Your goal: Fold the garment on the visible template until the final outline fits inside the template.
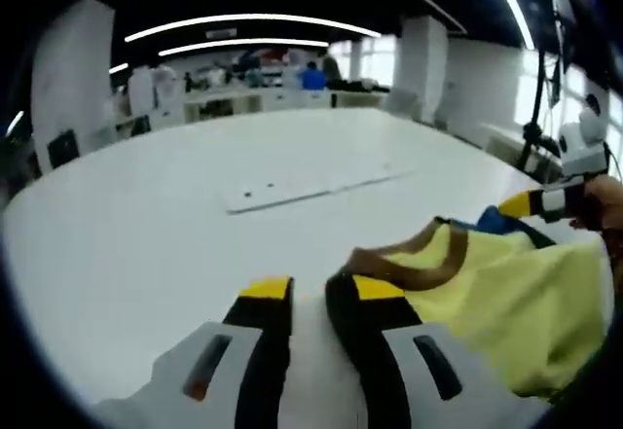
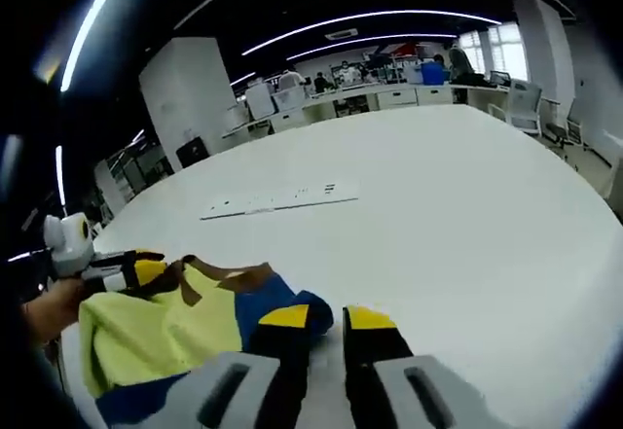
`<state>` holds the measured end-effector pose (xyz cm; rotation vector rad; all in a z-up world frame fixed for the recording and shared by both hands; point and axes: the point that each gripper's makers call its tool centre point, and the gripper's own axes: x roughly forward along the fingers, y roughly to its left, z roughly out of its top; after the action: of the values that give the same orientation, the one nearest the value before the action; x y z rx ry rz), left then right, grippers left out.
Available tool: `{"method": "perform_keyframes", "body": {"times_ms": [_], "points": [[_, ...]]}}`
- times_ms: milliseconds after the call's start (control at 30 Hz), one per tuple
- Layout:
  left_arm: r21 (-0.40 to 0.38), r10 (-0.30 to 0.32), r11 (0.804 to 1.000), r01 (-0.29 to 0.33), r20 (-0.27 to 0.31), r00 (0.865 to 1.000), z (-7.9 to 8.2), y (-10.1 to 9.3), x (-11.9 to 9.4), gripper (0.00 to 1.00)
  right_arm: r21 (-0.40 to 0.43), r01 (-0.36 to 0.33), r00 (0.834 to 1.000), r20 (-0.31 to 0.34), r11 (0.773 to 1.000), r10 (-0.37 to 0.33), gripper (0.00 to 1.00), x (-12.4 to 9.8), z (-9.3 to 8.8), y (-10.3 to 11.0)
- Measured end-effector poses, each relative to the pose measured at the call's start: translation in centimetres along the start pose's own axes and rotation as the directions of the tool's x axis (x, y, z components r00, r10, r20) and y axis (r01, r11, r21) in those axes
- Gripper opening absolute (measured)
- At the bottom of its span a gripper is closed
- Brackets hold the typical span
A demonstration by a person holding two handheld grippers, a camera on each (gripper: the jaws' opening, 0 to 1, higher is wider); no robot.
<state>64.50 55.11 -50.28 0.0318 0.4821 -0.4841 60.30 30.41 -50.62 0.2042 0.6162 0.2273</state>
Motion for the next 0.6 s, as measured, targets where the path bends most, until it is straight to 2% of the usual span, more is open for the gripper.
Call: {"method": "perform_keyframes", "body": {"times_ms": [167, 267, 367, 500, 600], "points": [[-0.002, 0.0, 1.0, 0.0, 0.042, 0.999, 1.3, 0.2, -1.9, 0.4, -0.061, -0.025, 0.999, 0.027, 0.998, 0.027, 0.42, -1.7, 1.0, 1.8], [-0.011, -0.009, 1.0, 0.01, 0.072, 0.997, 2.0, 0.5, -2.9, 0.49, -0.084, -0.045, 0.999, 0.014, 0.995, 0.047, 0.57, -2.6, 0.8, 3.0], [-0.012, -0.023, 1.0, 0.024, 0.094, 0.995, 2.5, 0.4, -4.1, 0.58, -0.104, -0.081, 0.997, 0.004, 0.991, 0.082, 0.65, -3.6, 0.6, 4.3], [-0.005, -0.051, 0.999, 0.052, 0.117, 0.992, 2.7, 0.0, -5.3, 0.75, -0.128, -0.139, 0.99, -0.013, 0.982, 0.138, 0.8, -4.9, 0.2, 6.3], [0.016, -0.064, 0.998, 0.063, 0.104, 0.992, 2.2, -0.2, -6.1, 0.81, -0.155, -0.171, 0.985, -0.04, 0.973, 0.166, 0.87, -5.7, -0.4, 7.3]]}}
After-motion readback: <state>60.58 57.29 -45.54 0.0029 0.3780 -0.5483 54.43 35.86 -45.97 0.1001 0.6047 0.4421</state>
